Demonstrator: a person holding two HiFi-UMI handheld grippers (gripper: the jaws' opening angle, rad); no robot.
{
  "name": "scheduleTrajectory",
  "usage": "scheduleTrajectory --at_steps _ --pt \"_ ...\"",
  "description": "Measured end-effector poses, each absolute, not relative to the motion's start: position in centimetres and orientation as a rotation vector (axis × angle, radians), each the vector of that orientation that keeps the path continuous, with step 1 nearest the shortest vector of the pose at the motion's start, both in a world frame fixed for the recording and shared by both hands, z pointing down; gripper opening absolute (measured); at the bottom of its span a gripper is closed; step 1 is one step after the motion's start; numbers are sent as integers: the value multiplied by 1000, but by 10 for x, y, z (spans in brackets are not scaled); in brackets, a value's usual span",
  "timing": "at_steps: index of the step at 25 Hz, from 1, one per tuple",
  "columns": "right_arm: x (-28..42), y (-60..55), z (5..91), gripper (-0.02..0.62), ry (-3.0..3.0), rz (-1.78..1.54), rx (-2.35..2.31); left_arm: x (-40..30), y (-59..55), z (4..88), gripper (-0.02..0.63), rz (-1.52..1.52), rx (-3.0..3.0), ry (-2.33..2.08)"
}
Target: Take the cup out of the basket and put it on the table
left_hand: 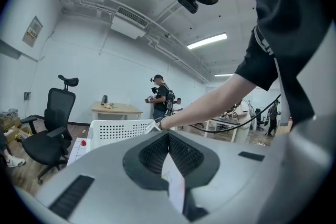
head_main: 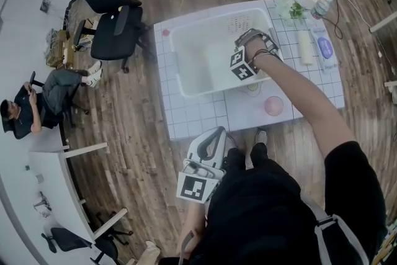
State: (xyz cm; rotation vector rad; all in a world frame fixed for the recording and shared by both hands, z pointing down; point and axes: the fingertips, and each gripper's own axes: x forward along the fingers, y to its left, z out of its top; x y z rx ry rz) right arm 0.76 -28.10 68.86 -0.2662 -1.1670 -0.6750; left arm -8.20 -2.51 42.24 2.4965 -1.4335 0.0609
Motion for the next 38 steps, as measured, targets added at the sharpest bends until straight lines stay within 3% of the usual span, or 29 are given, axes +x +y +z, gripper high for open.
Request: scheduleTrajectory --at_steps 38 --pt "-25 -220 545 282 -1647 -680 25 -53 -14 393 9 -21 2638 -1366"
